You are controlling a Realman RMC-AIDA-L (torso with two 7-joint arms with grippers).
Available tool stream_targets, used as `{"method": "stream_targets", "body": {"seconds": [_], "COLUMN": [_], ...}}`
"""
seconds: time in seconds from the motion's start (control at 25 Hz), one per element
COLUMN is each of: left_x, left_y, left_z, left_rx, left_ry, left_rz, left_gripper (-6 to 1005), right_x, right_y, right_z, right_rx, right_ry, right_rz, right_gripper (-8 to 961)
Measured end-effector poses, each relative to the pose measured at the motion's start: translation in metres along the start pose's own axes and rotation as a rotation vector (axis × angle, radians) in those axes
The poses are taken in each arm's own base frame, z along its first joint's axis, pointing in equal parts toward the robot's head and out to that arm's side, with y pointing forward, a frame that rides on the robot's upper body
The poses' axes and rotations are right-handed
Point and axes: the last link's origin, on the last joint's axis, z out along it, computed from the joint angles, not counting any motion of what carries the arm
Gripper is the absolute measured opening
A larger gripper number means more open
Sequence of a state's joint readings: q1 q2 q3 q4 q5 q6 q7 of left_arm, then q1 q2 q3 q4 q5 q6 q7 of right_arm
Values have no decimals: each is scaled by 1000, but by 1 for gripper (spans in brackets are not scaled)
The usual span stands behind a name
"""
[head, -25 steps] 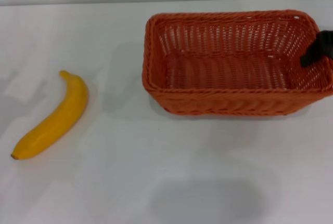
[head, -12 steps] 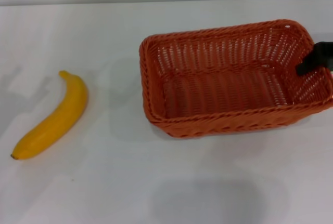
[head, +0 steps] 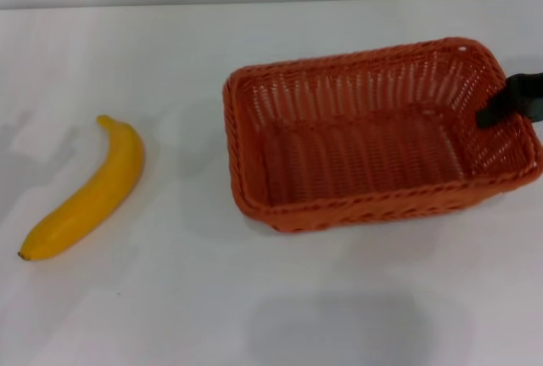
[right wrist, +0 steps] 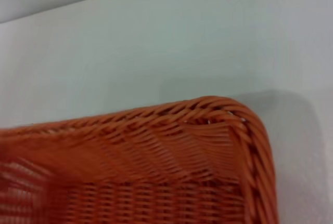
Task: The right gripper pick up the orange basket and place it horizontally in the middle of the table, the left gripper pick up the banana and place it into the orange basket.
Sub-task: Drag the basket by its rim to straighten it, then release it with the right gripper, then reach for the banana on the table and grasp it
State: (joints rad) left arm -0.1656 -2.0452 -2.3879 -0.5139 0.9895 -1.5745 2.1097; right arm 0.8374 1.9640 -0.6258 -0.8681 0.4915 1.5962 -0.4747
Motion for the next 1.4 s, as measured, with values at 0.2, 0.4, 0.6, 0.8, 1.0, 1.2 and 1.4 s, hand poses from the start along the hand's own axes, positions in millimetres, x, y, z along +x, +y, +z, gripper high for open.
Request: {"method": "stream_targets", "body": {"seconds": [0.2, 0.4, 0.6, 0.8, 1.0, 1.2, 1.4], "left_x": [-1, -1, 0, 0, 0, 10, 27], "left_y": [0, 0, 0, -1, -1, -2, -5], "left_z": [-2, -2, 0, -2, -7, -15, -16], "left_rx": [7, 6, -1, 5, 7, -13, -43], "left_ry": [-2, -2, -4, -6, -17, -62, -151], "left_rz": [-2, -1, 1, -1, -35, -78, -162], "left_gripper": [816, 814, 812, 810, 807, 805, 803], "right_x": [4, 5, 2, -2, -8, -14, -15], "right_y": [-6, -6, -6, -5, -5, 1, -3], "right_z": [-1, -3, -9, -13, -32, -59, -91], "right_rx": [-26, -39, -27, 1, 27, 38, 68], "right_ry": [-28, -30, -42, -23, -71, -163, -333], "right_rz": [31, 11, -16, -55, -106, -206, -353], "right_gripper": [143, 331, 454, 611, 713, 803, 849]}}
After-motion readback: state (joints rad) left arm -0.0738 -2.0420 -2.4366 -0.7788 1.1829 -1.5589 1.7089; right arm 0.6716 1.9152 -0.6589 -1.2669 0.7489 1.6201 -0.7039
